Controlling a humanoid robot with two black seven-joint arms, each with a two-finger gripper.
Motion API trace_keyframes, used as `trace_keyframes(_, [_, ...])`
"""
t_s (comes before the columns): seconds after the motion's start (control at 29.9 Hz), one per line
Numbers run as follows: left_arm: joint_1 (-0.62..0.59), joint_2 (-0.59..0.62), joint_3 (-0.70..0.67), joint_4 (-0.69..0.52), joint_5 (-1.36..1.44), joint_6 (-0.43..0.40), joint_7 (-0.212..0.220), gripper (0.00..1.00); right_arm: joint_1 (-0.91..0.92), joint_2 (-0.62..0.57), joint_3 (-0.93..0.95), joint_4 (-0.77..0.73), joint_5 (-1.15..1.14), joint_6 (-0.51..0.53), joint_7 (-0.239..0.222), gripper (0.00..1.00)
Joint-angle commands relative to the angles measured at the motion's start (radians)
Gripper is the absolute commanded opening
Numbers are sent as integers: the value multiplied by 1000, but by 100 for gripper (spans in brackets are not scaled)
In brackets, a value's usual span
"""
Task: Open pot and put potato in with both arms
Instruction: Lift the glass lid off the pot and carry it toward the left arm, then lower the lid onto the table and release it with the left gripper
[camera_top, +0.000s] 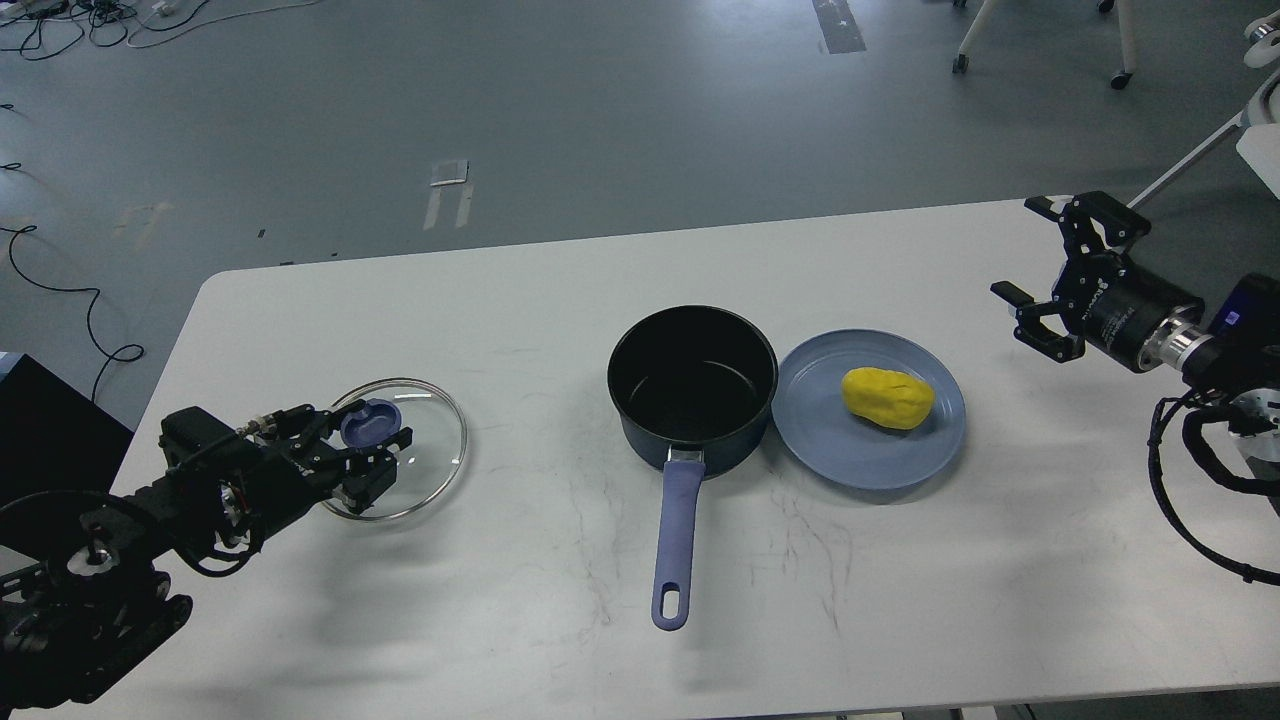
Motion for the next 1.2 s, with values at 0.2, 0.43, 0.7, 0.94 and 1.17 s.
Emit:
trace_keyframes(0.2, [16,-61,1,67,-1,1,0,57,-8,-1,1,4,0,0,0,98])
trace_keyframes(0.43, [15,-72,1,77,-27,7,0,97,-8,-1,0,4,0,0,0,98])
trace_keyframes(0.7, [2,-54,3,55,-107,2,0,98,-8,-1,1,12,0,0,0,98])
trace_keyframes(0.94, [-102,69,-9,-210,-409,-164,0,98,10,-14,1,20,-11,0,0,98])
trace_keyframes(1.17, [-278,63,-14,-273,-919,-397,0,98,84,-54,1,29,-250,0,0,98])
